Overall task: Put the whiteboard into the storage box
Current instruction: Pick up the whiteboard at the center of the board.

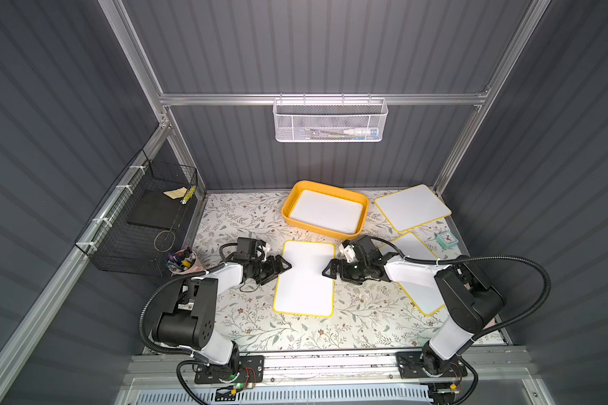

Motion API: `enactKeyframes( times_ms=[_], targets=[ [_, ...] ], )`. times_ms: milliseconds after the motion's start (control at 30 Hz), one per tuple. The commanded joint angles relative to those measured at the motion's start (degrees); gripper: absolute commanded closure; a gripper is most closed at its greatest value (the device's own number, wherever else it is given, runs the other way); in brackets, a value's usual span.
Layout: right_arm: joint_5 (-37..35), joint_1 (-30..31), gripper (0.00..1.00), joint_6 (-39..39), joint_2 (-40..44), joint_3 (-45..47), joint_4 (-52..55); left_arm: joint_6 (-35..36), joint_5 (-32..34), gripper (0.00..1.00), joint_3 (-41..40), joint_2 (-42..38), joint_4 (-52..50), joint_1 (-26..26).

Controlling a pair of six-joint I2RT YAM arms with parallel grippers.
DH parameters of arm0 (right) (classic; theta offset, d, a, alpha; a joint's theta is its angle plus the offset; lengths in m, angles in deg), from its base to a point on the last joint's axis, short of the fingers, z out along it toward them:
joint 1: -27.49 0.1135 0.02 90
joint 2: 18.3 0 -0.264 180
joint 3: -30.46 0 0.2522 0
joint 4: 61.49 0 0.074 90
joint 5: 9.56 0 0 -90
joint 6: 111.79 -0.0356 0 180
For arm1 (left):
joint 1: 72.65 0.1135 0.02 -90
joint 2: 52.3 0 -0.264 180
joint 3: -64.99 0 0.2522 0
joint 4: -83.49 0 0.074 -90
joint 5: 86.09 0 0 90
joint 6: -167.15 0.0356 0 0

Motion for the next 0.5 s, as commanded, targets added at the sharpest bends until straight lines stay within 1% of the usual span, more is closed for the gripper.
enactKeyframes(
  times_ms=[0,133,333,467],
  targets=[
    [1.66,0.13,0.01,-0.55,-1.48,-0.7,0.81,4.14,1.52,0.19,-1.28,2.74,-9.03,0.02],
    [2.0,0.08,0.01,-0.55,-2.5,-1.25,1.08,5.76,2.96,0.19,-0.9,2.66,-10.76,-0.01],
    [2.26,0.28,0.01,-0.9,-2.62,-0.9,0.54,7.84,3.01,0.19,-0.2,3.79,-12.25,0.04],
    [3.06,0.26,0.01,-1.25,-2.25,-0.55,0.02,9.12,1.89,0.19,0.34,5.1,-12.66,0.03]
  ],
)
